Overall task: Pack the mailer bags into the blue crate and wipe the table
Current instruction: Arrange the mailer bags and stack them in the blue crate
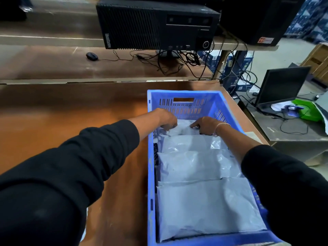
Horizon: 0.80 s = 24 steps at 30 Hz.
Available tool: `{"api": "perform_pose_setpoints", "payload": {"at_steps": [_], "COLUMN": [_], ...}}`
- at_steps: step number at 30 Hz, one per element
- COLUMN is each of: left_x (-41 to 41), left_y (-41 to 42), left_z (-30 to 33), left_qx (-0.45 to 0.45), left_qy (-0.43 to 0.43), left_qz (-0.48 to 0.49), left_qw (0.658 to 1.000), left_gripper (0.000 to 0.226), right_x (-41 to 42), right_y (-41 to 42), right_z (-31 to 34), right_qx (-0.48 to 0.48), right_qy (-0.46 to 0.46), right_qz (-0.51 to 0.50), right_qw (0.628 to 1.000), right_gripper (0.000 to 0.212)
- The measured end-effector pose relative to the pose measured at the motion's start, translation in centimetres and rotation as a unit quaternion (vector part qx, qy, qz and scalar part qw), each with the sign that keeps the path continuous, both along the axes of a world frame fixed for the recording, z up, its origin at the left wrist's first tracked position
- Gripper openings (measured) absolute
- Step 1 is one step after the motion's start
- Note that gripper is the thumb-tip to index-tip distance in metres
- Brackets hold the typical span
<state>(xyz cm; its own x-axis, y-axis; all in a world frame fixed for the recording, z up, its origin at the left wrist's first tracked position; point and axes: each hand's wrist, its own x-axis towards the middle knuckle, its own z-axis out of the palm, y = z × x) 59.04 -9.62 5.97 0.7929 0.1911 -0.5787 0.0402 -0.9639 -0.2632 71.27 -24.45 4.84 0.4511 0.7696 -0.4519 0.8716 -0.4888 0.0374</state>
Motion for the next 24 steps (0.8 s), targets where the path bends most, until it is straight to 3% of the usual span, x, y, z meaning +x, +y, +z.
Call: {"api": "perform_pose_setpoints", "payload": {"at_steps": [4,7,9,11,13,18,24], "left_x": [-1.7,-4.3,-6.8,-9.9,-13.2,-22.1,-33.9], "left_y": [-0.3,0.7,1.5,2.5,3.3,4.7,6.4], "left_z": [2.4,4.4,5.5,6.1,6.2,5.1,1.9], "left_qx": [-0.089,-0.202,-0.285,-0.354,-0.425,-0.529,-0.555], "left_qy": [-0.137,-0.275,-0.361,-0.422,-0.446,-0.446,-0.417], "left_qz": [0.032,0.062,0.088,0.123,0.182,0.303,0.388], "left_qw": [0.986,0.938,0.884,0.825,0.766,0.655,0.607], "left_gripper": [0.056,0.050,0.041,0.029,0.020,0.024,0.017], "right_x": [-0.2,-1.0,-2.4,-4.9,-7.8,-15.6,-25.4], "right_y": [-0.4,-0.2,-0.1,0.1,0.8,2.9,4.9], "right_z": [1.3,2.7,3.9,5.6,7.2,9.5,10.1], "right_qx": [0.088,0.211,0.316,0.388,0.409,0.406,0.327], "right_qy": [0.006,0.038,0.154,0.313,0.392,0.468,0.520], "right_qz": [-0.039,-0.074,-0.144,-0.215,-0.237,-0.260,-0.252], "right_qw": [0.995,0.974,0.925,0.840,0.789,0.741,0.748], "right_gripper": [0.056,0.047,0.035,0.025,0.025,0.028,0.020]}}
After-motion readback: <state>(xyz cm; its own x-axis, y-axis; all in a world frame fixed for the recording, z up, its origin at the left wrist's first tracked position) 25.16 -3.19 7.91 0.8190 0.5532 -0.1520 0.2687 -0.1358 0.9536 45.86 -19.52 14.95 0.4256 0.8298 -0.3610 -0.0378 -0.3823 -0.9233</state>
